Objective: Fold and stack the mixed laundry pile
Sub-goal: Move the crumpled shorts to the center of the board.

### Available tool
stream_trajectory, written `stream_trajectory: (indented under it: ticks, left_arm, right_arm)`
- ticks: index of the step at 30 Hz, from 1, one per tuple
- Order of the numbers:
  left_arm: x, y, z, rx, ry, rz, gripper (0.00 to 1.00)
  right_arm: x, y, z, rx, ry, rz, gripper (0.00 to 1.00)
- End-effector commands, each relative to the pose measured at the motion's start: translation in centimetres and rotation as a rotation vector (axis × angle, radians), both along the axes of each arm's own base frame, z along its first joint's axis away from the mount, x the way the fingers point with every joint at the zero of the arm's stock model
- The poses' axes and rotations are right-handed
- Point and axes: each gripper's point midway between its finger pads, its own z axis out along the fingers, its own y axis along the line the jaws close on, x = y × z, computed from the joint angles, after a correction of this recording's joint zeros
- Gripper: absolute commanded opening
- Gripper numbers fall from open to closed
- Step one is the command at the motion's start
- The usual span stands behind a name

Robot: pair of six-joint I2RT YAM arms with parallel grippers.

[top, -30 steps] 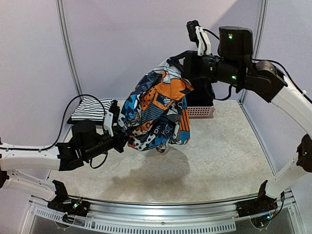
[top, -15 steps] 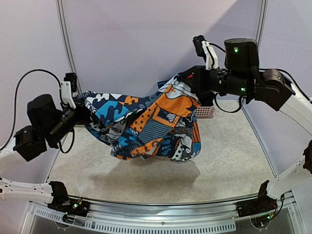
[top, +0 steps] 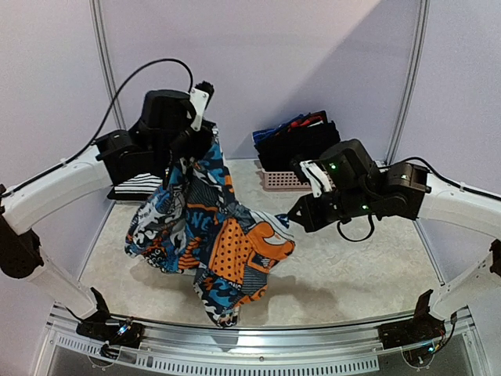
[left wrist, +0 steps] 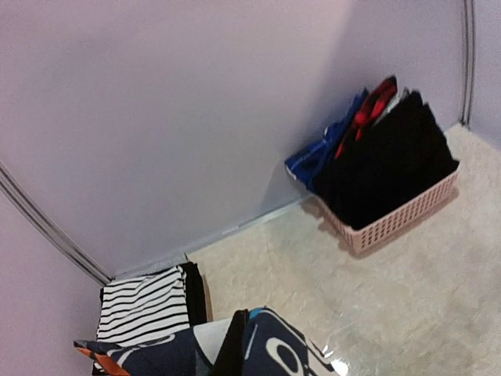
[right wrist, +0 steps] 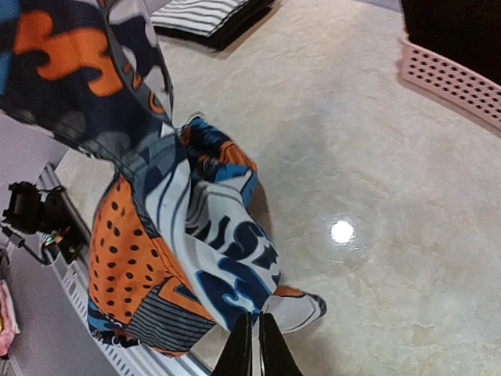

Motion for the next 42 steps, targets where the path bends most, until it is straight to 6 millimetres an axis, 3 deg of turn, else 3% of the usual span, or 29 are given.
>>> stream_trajectory:
  ticks: [1, 4, 8, 10, 11, 12, 14, 15, 16, 21, 27, 29, 32, 35, 38, 40, 42]
  left_arm:
    - [-0.4, 1.4, -1.5, 0.018, 0.073, -0.018, 0.0]
    - [-1.4, 1.6, -0.9, -0.013, 0.082, -0.053, 0.0]
    - [-2.5, 2.0, -1.6, -0.07, 0.135, -0.058, 0.0]
    - [-3.1, 2.1, -2.1, -0.095, 0.154, -0.068, 0.0]
    - [-3.3, 2.2, -2.4, -0.099, 0.16, -0.067, 0.0]
    - [-3.4, 2.3, -2.6, -0.1, 0.163, -0.062, 0.0]
    - [-3.4, 2.8, -3.0, -0.089, 0.167, -0.044, 0.0]
    - [-3.5, 2.9, -3.2, -0.083, 0.17, -0.037, 0.0]
    - [-3.5, 3.0, -3.3, -0.08, 0.174, -0.037, 0.0]
    - [-3.8, 3.2, -3.8, -0.086, 0.185, -0.037, 0.0]
    - [-4.0, 3.4, -4.0, -0.087, 0.191, -0.034, 0.0]
    - [-4.0, 3.5, -4.0, -0.087, 0.192, -0.035, 0.0]
    - [-4.0, 3.7, -4.1, -0.08, 0.19, -0.023, 0.0]
    - [-4.1, 4.0, -4.0, -0.08, 0.185, -0.017, 0.0]
    - [-4.2, 4.2, -3.7, -0.08, 0.175, -0.012, 0.0]
    - [-4.0, 4.5, -3.2, -0.081, 0.156, 0.001, 0.0]
    - [-3.8, 4.5, -2.4, -0.081, 0.13, 0.0, 0.0]
  right_arm:
    - [3.6, -4.4, 2.9, 0.041, -0.178, -0.225, 0.06]
    - [5.6, -4.9, 2.5, 0.065, -0.178, -0.262, 0.04]
    - [7.6, -3.2, 2.4, 0.04, -0.166, -0.246, 0.01]
    - [7.5, -1.5, 0.9, 0.005, -0.1, -0.187, 0.05]
    - [7.0, -0.5, 0.5, 0.018, -0.07, -0.138, 0.12]
    - [6.0, 0.9, 0.0, 0.045, -0.032, -0.051, 0.29]
    - [4.0, 2.2, -1.4, 0.069, 0.01, 0.06, 0.74]
    - [3.1, 2.4, -2.1, 0.055, 0.013, 0.097, 0.91]
    - [2.4, 2.5, -2.9, 0.039, 0.015, 0.124, 0.98]
    - [0.7, 4.1, -5.4, 0.062, 0.004, 0.231, 0.99]
    - [3.0, 5.0, -8.3, -0.019, -0.054, 0.186, 0.99]
    - [3.9, 5.4, -9.4, -0.066, -0.049, 0.178, 0.94]
    - [6.2, 5.5, -9.9, -0.15, -0.088, 0.107, 0.79]
    - [8.2, 5.0, -9.2, -0.202, -0.144, 0.033, 0.63]
    - [8.8, 5.8, -8.3, -0.195, -0.169, 0.042, 0.32]
    - [9.2, 6.2, -7.6, -0.196, -0.188, 0.058, 0.03]
    - [10.2, 6.4, -6.0, -0.2, -0.225, 0.054, 0.0]
